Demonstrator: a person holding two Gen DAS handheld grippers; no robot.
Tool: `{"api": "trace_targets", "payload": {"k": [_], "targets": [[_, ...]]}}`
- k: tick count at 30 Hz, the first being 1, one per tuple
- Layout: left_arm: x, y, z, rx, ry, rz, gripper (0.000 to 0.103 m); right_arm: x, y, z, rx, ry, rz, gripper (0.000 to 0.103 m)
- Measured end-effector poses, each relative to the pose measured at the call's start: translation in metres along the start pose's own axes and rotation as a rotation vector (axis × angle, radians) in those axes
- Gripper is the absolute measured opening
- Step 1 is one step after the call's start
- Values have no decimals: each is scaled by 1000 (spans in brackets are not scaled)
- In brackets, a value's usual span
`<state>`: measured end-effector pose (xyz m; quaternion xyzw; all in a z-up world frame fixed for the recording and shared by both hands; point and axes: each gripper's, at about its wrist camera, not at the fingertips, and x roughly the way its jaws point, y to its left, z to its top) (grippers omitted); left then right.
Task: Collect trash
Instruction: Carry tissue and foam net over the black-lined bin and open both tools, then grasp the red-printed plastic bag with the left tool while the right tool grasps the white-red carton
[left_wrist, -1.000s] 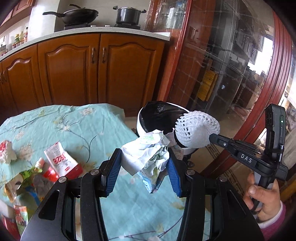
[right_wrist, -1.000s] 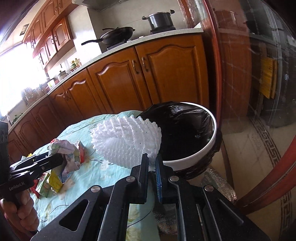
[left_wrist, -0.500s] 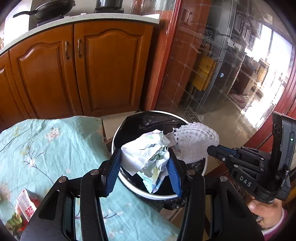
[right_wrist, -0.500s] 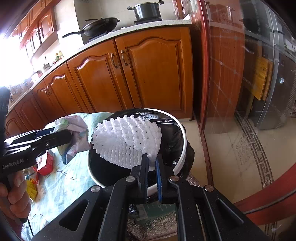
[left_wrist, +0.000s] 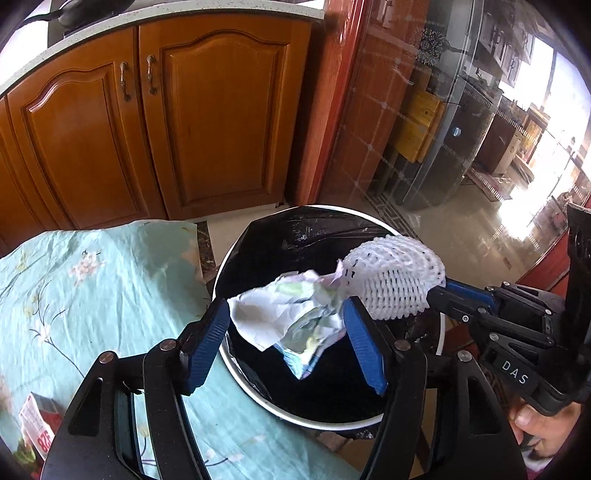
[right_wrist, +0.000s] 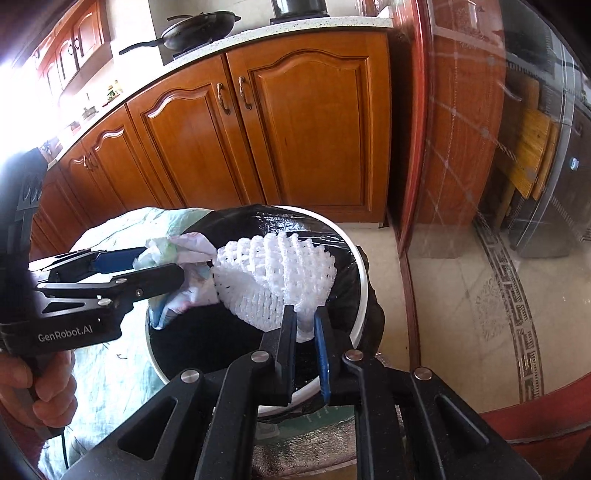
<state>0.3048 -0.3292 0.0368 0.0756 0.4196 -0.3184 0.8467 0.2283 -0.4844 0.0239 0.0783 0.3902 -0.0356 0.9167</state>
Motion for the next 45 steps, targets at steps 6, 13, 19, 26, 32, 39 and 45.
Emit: {"api": "trace_targets", "payload": {"k": [6, 13, 19, 26, 32, 39, 45], "targets": [[-7, 2, 1, -12, -19, -8, 69, -7, -1, -4, 21, -35, 2, 29], [-33, 13, -17, -56, -58, 2, 69, -23, 1, -11, 65, -77, 30, 29], [-67, 37, -56, -147, -99, 30, 69, -40, 15, -27, 115, -138, 110, 53], [-111, 78, -107, -250, -146, 92, 69, -52, 48, -49, 160, -174, 214, 65], [-143, 112, -140, -321, -173, 124, 70, -56, 88, -62, 131, -159, 278, 65], [-173, 144, -169, -375, -204, 163, 70, -48, 130, -65, 74, -118, 333, 65], [-191, 162, -188, -398, -212, 193, 70, -41, 161, -65, 22, -96, 367, 65]]}}
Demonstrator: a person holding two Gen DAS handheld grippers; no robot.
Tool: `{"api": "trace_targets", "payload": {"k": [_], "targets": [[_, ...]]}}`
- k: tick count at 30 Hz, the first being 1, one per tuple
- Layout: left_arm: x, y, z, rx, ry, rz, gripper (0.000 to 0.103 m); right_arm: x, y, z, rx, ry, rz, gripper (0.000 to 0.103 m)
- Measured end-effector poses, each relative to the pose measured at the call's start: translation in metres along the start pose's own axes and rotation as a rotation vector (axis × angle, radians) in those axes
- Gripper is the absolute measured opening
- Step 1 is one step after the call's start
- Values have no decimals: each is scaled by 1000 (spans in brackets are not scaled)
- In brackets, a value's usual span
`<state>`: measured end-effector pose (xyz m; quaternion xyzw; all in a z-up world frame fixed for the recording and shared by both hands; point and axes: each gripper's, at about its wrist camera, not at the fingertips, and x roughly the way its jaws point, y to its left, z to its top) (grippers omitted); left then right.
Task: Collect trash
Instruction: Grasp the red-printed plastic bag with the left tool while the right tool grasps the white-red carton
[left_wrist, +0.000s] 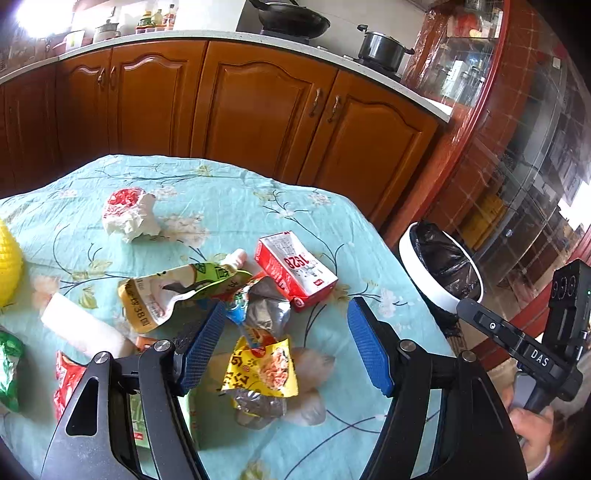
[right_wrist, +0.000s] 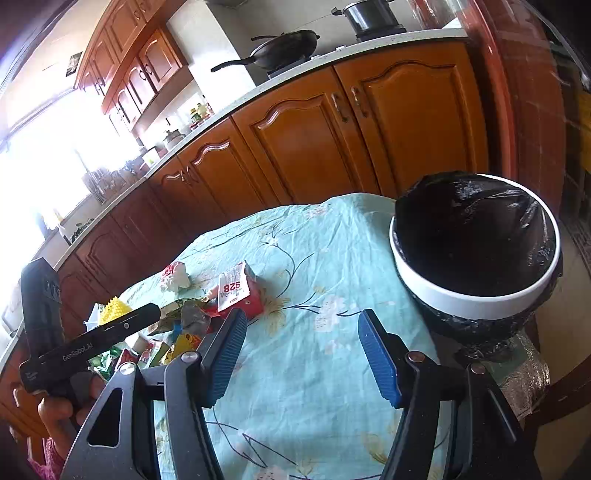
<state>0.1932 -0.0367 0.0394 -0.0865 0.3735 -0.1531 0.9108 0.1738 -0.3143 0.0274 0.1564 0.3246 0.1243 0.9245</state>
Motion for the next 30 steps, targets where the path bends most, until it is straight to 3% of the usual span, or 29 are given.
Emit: {"api": "trace_targets", "payload": {"k": [11, 19, 30], "targets": [[-15, 45, 17, -42, -27, 88, 70, 43, 38, 3, -66, 82, 71, 65], [-5, 84, 44, -63, -12, 171, 70, 79, 66, 15, -159, 138, 92, 65], [60, 134, 79, -91, 134, 250, 70, 136, 93, 26, -296, 229, 69, 69]]}}
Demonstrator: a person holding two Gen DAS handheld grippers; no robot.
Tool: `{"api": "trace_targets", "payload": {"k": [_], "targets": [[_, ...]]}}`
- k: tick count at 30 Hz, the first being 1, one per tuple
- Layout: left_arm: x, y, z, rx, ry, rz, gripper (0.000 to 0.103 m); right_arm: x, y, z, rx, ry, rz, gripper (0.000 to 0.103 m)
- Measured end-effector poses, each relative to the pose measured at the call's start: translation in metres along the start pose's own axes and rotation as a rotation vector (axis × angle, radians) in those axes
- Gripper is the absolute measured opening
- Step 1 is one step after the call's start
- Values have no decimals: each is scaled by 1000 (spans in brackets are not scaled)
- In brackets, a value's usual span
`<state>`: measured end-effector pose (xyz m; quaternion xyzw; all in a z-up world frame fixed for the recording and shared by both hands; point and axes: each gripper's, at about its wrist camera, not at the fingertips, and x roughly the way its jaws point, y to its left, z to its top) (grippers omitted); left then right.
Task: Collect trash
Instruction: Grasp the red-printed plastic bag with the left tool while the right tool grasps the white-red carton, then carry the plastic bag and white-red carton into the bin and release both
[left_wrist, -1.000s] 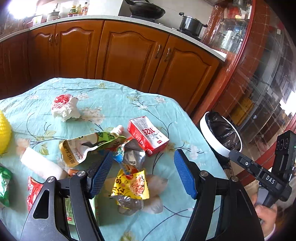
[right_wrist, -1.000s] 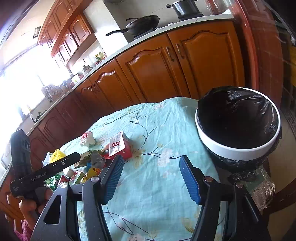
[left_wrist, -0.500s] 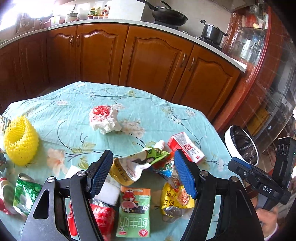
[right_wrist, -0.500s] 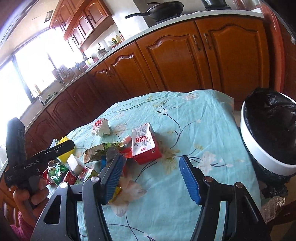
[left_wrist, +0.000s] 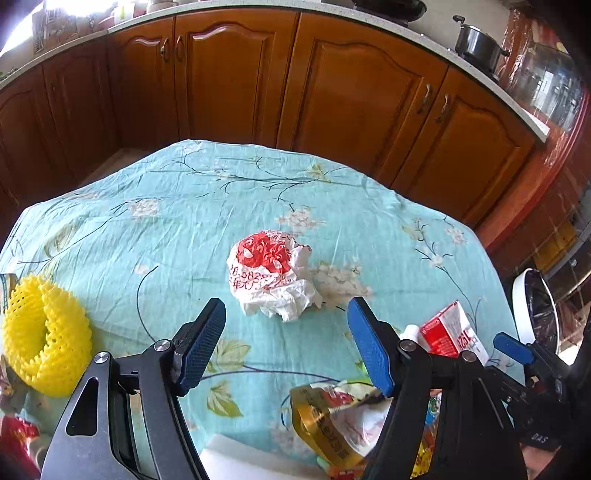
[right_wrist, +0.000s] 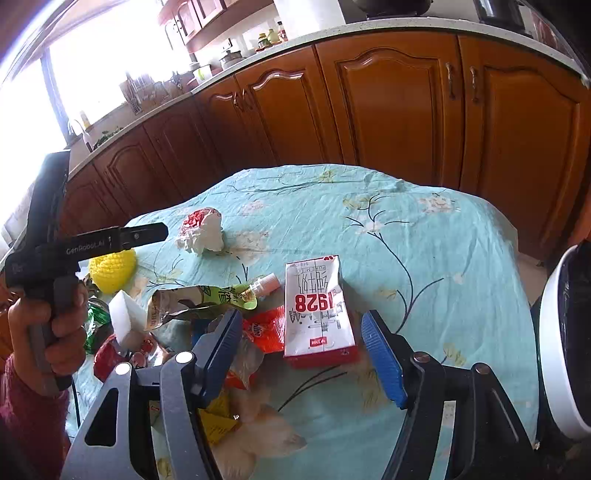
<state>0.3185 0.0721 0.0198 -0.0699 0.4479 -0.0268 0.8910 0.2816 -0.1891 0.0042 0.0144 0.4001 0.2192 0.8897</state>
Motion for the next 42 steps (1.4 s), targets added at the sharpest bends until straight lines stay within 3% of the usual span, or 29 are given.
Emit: {"api": "trace_targets", "payload": {"k": [7, 10, 11, 14, 18, 23, 29, 37, 42], "targets": [[40, 5, 16, 12, 77, 67, 70, 31, 4, 6, -63, 63, -27, 69], [46, 4, 15, 18, 101, 47, 56, 40, 1, 6, -56, 71, -39, 68], [47, 2, 16, 28, 102, 52, 55, 40, 0, 5, -52, 73, -41, 66], [45, -7, 15, 65, 91, 53, 49, 42, -5, 2, -39, 77, -51, 47], [36, -14, 13, 87, 71, 39, 44, 33, -7, -1, -26, 56, -49, 46], [7, -31, 9, 114, 13, -9, 43, 4, -11, -7, 3, -7, -50, 46], [-39, -63, -3, 152, -53, -125, 43, -31, -27, -20, 72, -67, -54, 46], [-70, -108, -39, 200, -41, -277, 43, -68, -46, -50, 140, -105, -67, 46], [-80, -135, -55, 240, -34, -318, 43, -94, -55, -67, 173, -141, -88, 46]]}}
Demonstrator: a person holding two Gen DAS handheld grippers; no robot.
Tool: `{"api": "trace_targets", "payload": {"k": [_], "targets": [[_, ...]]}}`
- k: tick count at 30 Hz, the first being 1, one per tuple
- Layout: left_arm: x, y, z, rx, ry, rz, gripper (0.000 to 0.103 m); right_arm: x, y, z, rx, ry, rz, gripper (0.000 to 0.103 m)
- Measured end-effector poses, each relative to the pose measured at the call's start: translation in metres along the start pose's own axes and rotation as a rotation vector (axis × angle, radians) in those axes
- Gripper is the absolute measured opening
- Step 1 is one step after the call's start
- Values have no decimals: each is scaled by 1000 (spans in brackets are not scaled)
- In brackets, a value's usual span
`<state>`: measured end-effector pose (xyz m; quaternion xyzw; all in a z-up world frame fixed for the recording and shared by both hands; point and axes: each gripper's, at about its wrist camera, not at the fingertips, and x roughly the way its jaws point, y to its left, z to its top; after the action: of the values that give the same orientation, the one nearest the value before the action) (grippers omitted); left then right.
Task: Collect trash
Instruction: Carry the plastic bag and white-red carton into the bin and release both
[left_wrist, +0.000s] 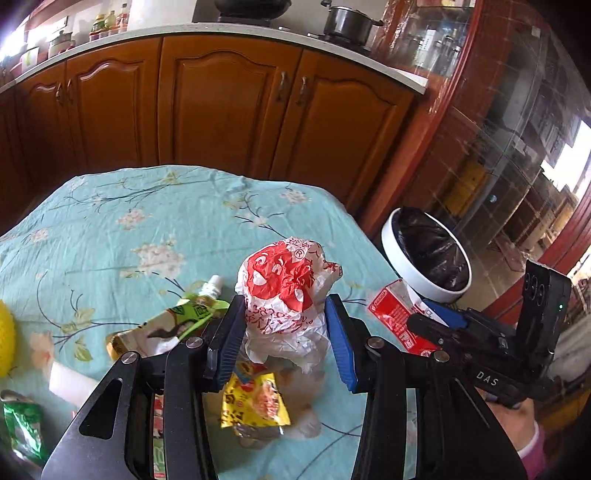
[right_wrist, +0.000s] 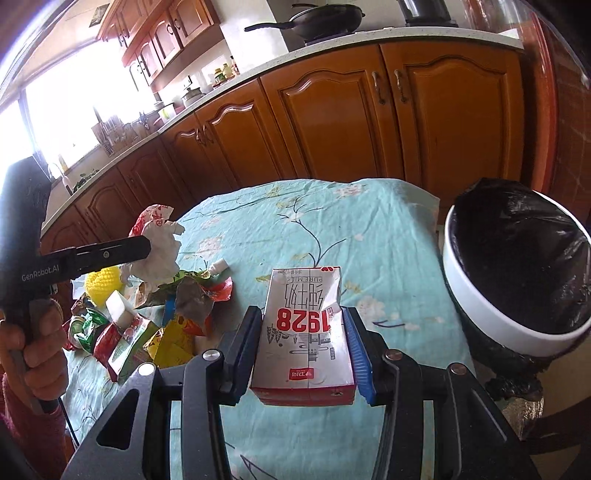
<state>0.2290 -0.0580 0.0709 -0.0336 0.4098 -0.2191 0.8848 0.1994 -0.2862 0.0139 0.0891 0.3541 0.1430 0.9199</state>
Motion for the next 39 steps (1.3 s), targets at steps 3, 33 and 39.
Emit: {"api": "trace_targets", "payload": {"k": [3, 33, 39], "targets": [[3, -15, -6, 19, 14, -24, 43, -16, -11, -4, 20, -20, -16, 46], [71, -142, 22, 189, 121, -174, 43, -91, -112, 16, 134, -143, -184, 46], [101, -172, 42, 238, 144, -166, 43, -90, -131, 27, 144, -148, -218, 46]]}}
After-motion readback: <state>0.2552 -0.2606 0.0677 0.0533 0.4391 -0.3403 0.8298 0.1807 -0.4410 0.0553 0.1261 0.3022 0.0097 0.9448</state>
